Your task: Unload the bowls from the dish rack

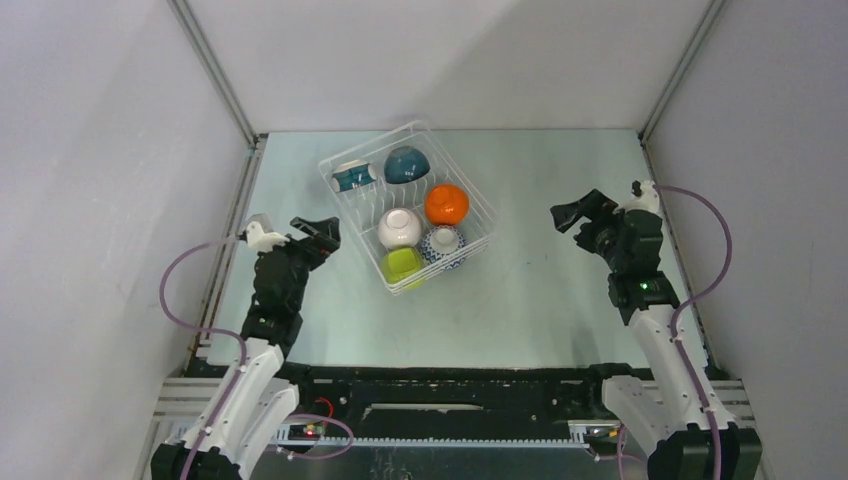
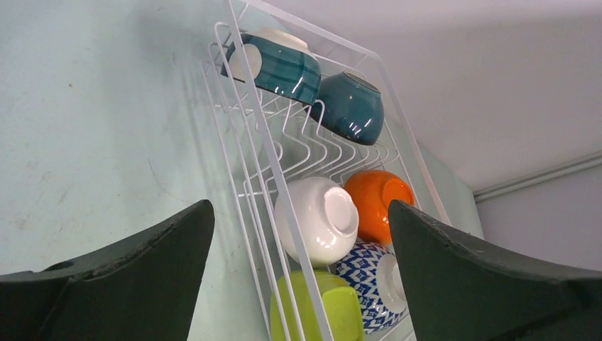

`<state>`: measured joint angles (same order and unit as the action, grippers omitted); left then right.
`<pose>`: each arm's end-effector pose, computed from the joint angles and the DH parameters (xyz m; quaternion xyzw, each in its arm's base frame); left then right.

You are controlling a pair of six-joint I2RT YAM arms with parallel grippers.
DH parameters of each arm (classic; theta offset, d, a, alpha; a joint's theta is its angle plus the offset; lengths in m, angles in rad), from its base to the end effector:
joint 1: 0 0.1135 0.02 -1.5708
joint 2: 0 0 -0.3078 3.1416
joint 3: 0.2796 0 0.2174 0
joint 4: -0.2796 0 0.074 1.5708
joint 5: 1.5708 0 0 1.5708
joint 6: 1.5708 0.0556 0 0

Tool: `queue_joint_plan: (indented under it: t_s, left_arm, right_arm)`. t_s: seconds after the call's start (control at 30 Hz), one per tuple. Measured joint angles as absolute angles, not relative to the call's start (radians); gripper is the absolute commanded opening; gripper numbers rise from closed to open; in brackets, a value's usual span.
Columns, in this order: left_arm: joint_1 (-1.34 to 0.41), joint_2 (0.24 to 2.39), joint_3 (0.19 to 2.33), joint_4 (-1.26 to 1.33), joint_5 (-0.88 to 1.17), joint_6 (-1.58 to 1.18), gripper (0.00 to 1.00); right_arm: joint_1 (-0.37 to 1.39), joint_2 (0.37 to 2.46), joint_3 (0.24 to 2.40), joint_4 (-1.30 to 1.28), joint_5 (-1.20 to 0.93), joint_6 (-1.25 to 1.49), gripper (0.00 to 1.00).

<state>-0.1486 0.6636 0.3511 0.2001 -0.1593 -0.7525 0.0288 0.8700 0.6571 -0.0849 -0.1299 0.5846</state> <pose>0.1228 -0.0095 0.2815 -0.2717 0.6940 -0.2358 0.6237 0.1616 0.0119 0.3254 0.1831 0.7823 0.2288 0.5497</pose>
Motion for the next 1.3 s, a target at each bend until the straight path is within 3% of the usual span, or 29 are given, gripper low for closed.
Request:
queue_joint_plan:
  t_s: [0.43, 0.87, 1.3]
  left_arm:
    - [-0.150, 0.782, 0.376, 0.324, -0.076, -0.645, 1.00]
    - [-0.241, 1.110, 0.834, 0.206, -0.167, 0.029, 1.00]
    - [-0.267, 1.481, 1.218, -0.249, -0.193, 0.522, 1.00]
  right_arm:
    - [0.057, 0.806, 0.657, -0.097, -0.266, 0.547, 1.00]
    - [0.109, 0.744, 0.657, -0.123, -0.304, 0.517, 1.00]
    - [0.146, 0.742, 0.657, -0.147, -0.307, 0.498, 1.00]
